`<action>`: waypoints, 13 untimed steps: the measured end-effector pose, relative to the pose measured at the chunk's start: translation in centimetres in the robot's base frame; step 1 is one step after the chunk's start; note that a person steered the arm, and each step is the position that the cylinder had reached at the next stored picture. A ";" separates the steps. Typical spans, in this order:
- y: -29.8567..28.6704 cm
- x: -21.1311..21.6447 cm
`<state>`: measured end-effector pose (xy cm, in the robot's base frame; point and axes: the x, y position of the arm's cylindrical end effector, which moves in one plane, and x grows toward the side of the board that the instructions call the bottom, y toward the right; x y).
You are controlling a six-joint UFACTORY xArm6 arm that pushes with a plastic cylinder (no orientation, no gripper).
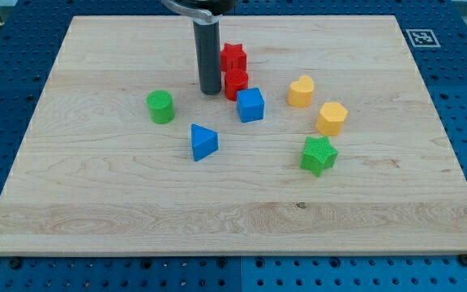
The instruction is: Move the blue triangle closer to the blue cube
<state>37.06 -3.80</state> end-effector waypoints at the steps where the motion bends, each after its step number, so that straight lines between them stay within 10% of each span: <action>1: 0.1 -0.5; 4: 2.0 -0.5; 8: -15.9 5.9; 10: -10.2 13.9; 13: 0.4 13.7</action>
<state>50.71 -3.37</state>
